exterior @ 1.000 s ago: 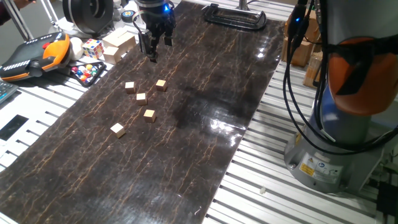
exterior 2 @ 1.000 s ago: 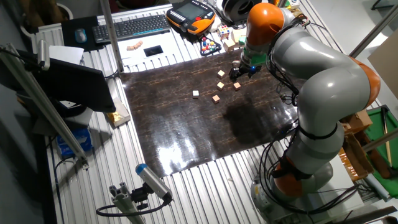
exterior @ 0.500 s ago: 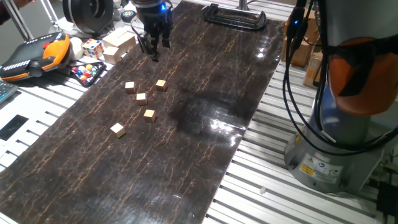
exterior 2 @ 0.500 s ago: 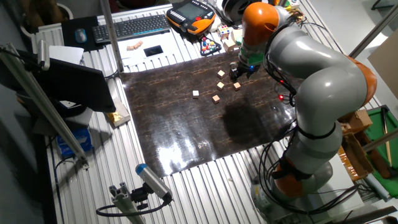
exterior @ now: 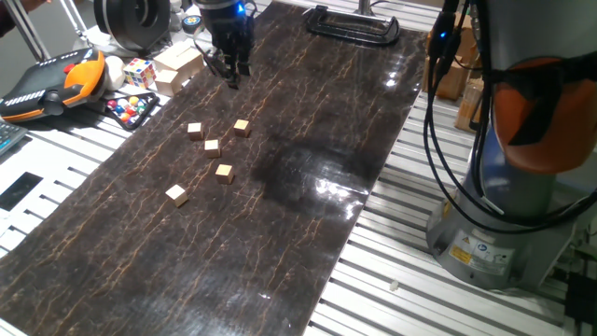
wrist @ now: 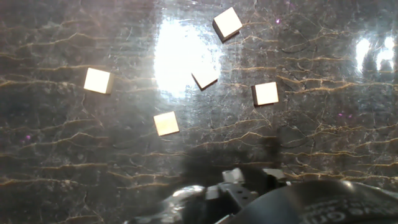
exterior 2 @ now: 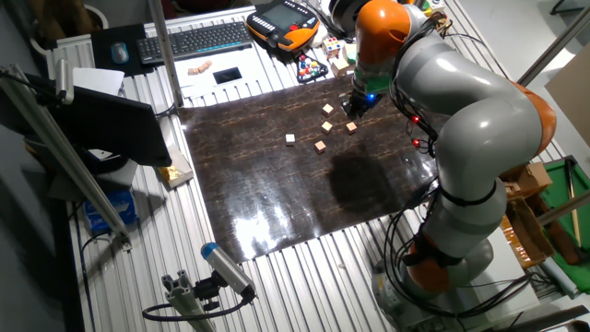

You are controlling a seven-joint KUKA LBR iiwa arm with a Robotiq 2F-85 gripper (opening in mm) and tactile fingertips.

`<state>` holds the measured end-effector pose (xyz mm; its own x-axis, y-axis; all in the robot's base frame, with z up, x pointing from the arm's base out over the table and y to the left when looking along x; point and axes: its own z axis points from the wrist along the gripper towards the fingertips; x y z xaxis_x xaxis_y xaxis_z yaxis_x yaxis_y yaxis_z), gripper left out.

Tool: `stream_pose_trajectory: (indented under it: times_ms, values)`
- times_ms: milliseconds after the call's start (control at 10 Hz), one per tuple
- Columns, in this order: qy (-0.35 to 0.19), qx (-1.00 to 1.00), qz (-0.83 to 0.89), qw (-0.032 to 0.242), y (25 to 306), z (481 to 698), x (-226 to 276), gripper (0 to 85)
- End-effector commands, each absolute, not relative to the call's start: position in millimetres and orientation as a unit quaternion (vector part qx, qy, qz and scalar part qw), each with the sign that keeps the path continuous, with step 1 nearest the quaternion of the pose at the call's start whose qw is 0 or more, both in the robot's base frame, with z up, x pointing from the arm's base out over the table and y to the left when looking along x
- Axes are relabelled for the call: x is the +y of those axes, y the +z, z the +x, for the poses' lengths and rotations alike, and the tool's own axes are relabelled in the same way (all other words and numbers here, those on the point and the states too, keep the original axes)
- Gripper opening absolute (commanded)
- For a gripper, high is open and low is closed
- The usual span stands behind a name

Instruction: Stack the blocks in a vertical line of five

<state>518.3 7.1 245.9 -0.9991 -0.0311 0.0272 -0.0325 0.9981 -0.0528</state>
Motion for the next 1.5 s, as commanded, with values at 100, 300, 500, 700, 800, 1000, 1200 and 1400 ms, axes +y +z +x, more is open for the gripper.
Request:
stream_pose_trajectory:
  times_ms: [100,300,500,700,800,1000,1200,1400]
  values:
    - [0.026,-0.999,0.018,0.012,245.2,518.6,6.6,0.7]
    - [0.021,-1.0,0.022,0.009,242.8,521.2,7.7,0.7]
    - [0.011,-1.0,0.027,0.007,235.5,528.5,11.4,0.7]
    - [0.007,-1.0,0.027,0.0,218.3,533.8,24.1,0.7]
    - [0.008,-0.999,0.031,-0.002,210.2,534.9,31.0,0.7]
    - [0.009,-0.999,0.042,-0.004,197.8,536.6,40.6,0.7]
    - [0.012,-0.999,0.052,-0.005,183.5,538.0,53.4,0.7]
    - [0.012,-0.998,0.059,-0.009,169.7,537.9,60.4,0.7]
